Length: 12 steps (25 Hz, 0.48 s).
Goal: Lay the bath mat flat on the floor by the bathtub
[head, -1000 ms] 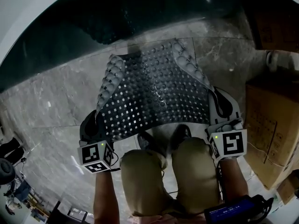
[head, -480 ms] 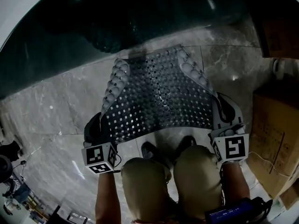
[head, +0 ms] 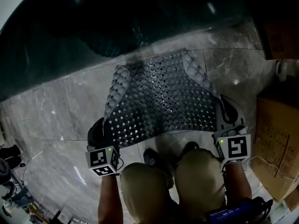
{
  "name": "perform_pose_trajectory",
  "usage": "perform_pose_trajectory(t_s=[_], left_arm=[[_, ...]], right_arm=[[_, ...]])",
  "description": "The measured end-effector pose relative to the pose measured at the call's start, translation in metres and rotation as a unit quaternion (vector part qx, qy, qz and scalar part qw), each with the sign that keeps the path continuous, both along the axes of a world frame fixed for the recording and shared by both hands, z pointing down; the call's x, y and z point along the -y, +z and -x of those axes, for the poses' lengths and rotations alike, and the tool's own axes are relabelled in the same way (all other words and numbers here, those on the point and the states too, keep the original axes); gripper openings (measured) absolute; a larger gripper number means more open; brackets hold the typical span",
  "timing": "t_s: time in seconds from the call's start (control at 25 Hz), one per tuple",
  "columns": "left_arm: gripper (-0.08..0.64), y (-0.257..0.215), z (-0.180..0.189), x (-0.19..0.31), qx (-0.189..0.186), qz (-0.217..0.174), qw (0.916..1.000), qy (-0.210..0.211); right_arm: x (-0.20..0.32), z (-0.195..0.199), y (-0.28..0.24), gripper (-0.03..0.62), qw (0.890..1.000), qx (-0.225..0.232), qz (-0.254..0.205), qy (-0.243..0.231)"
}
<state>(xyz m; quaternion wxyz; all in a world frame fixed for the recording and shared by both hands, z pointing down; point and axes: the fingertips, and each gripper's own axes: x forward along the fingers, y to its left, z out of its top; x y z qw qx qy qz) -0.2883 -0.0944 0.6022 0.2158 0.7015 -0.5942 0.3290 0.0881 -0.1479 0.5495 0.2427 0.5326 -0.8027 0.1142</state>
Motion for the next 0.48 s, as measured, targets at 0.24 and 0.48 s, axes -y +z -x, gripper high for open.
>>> perform_pose_trajectory(t_s=[0.24,0.48], left_arm=[[0.035,0.014,0.004,-0.004,0.01,0.0,1.0,-0.001],[0.035,0.024,0.007,-0.006,0.02,0.0,0.9998,-0.001]], right_arm=[[-0.005,-0.006,0.016,0.026,1.0,0.01,0.024,0.017],[-0.001,-0.013,0.026,0.025,1.0,0.005,0.026,0.014]])
